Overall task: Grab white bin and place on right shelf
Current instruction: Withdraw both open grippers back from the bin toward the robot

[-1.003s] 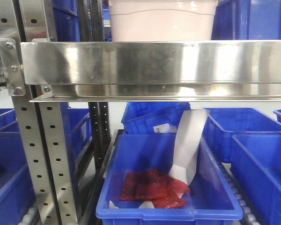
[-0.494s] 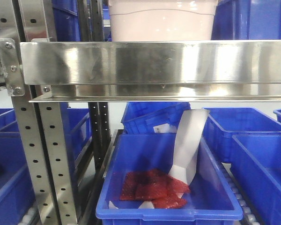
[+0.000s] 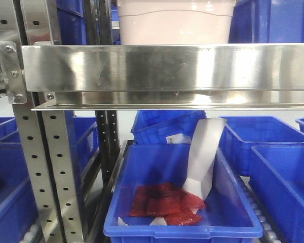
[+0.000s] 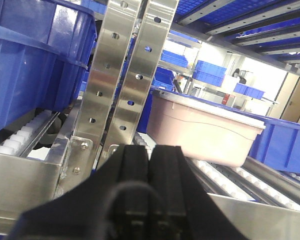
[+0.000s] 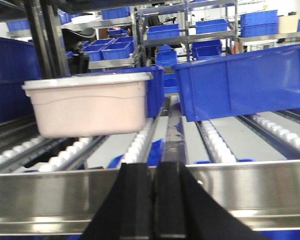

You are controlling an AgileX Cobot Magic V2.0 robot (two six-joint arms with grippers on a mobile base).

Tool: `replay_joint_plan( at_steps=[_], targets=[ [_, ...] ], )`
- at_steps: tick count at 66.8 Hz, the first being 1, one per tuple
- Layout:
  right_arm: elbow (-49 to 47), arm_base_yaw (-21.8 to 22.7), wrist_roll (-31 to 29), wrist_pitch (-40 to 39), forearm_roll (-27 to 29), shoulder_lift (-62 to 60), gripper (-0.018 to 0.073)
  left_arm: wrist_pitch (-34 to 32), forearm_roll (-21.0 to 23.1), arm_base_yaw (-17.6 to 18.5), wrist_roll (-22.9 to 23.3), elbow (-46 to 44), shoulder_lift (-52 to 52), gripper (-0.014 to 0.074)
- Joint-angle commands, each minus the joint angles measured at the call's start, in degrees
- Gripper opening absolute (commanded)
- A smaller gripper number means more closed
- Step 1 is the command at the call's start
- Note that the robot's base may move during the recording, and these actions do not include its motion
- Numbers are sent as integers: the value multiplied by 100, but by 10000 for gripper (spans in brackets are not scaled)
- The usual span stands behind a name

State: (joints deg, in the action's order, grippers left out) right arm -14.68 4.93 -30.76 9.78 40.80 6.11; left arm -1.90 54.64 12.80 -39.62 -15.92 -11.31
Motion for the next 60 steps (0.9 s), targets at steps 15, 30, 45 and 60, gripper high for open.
replay_joint_plan(
  at_steps=[15,30,45,60],
  targets=[
    [726,-300,1677,-469,-2056,-790,68,-218,48,43,20,-152,-57,-118],
    [1290,-319,2942,-918,-3457,-774,68,-99,48,43,20,-152,-57,-118],
    [1628,-324,2935,-1515,-3699,-774,68,-16,48,43,20,-152,-57,-118],
    [1628,-324,2935,-1515,-3699,-774,68,-2,48,43,20,-152,-57,-118]
  ],
)
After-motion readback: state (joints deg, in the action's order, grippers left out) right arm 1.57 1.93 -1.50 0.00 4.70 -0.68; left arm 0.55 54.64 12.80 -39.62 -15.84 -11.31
